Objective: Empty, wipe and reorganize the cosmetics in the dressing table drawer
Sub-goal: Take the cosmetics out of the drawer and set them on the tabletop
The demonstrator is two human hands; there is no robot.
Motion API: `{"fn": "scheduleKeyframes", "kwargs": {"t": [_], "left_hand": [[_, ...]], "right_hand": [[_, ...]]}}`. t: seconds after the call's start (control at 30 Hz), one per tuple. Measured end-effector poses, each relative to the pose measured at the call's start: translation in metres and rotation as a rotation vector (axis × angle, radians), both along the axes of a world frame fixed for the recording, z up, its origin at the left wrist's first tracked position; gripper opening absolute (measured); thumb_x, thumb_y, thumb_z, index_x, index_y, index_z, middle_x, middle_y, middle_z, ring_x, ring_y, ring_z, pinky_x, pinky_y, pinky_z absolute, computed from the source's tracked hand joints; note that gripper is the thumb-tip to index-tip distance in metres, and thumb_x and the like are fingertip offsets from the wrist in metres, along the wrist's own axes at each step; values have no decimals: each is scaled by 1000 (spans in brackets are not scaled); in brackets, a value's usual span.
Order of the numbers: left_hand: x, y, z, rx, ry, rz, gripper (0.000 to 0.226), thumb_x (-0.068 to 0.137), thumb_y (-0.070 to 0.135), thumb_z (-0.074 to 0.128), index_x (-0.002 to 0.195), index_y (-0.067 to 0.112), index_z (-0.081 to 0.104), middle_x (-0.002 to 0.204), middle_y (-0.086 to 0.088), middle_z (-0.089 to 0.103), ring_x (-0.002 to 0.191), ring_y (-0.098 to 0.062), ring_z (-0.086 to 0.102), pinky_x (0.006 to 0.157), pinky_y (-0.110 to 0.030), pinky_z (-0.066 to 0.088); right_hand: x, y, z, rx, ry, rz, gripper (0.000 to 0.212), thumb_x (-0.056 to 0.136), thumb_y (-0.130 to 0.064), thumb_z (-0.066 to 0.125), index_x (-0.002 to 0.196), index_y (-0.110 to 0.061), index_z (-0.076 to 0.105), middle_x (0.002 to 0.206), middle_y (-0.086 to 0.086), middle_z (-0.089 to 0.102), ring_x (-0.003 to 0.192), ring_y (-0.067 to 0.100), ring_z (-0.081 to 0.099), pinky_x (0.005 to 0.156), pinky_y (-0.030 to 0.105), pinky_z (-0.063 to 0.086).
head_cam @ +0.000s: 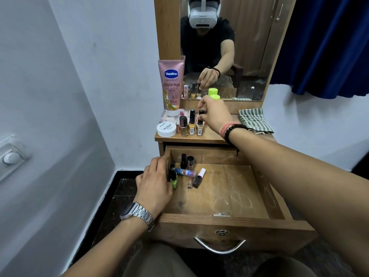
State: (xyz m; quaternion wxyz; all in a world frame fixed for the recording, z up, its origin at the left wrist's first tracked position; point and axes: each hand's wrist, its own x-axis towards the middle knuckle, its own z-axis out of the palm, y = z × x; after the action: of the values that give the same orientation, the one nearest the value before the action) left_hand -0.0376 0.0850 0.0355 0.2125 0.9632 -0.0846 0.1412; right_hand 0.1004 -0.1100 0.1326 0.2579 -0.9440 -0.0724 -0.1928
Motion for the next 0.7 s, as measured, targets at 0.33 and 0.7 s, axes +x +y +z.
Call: {"fn": "scheduleKeyframes", "kwargs": {"t": [0.33, 0.7], "left_hand": [[2, 0, -1, 2, 20, 8, 67, 78, 13, 53, 140, 22, 30, 137, 1, 38, 122, -22, 44, 85, -40, 39], [-2, -2, 3, 32, -26, 51, 81, 73, 11, 55, 145, 24, 21, 148, 1, 27, 131, -20, 33, 94, -43, 37]], "right_hand": [[-74, 17, -22, -4, -154, 229, 8, 90, -23, 57, 97, -23, 62, 88, -8, 66, 73, 8, 60, 67, 30, 54], [-98, 65, -94, -351, 224, 337, 18, 87, -4, 54, 105, -6, 56, 108, 16, 62, 98, 40, 61, 72, 38, 45]]}}
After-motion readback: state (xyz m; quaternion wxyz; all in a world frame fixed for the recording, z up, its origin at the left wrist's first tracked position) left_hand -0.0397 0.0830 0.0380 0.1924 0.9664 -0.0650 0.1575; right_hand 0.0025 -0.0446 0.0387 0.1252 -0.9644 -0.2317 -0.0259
